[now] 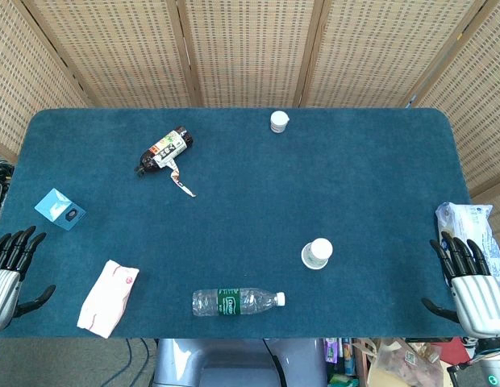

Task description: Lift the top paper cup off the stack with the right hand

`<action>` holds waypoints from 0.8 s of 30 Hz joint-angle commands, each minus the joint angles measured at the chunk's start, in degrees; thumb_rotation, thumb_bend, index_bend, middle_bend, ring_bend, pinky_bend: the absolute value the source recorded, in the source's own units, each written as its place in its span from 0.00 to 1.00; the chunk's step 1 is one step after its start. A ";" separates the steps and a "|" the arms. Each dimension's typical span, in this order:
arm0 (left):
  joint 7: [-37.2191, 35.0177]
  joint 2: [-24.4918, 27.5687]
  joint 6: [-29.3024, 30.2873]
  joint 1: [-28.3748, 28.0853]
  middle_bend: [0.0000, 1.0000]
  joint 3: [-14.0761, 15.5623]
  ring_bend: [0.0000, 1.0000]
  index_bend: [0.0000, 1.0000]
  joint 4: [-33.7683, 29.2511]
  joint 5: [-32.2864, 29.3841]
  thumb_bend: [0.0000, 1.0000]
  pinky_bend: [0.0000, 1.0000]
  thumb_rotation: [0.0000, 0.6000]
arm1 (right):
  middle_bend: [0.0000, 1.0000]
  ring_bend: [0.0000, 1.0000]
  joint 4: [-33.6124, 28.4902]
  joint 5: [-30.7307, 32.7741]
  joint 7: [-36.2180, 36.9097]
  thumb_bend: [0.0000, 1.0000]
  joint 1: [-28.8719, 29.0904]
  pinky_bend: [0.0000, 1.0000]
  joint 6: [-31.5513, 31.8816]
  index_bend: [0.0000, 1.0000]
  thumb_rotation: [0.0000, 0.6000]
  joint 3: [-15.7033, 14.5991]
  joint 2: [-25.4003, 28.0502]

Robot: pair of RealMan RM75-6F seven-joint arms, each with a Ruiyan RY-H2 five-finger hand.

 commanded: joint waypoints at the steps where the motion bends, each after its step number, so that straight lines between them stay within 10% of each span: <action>1: 0.03 -0.01 -0.06 -0.02 0.00 0.00 0.00 0.00 0.01 -0.04 0.27 0.00 1.00 | 0.00 0.00 -0.05 0.04 -0.02 0.13 0.04 0.00 -0.09 0.00 1.00 0.00 0.02; 24: -0.06 0.48 -0.42 -0.15 0.00 -0.10 0.00 0.00 -0.19 -0.45 0.27 0.00 1.00 | 0.00 0.00 -0.29 -0.89 0.58 0.13 0.26 0.00 -0.38 0.00 1.00 -0.47 0.18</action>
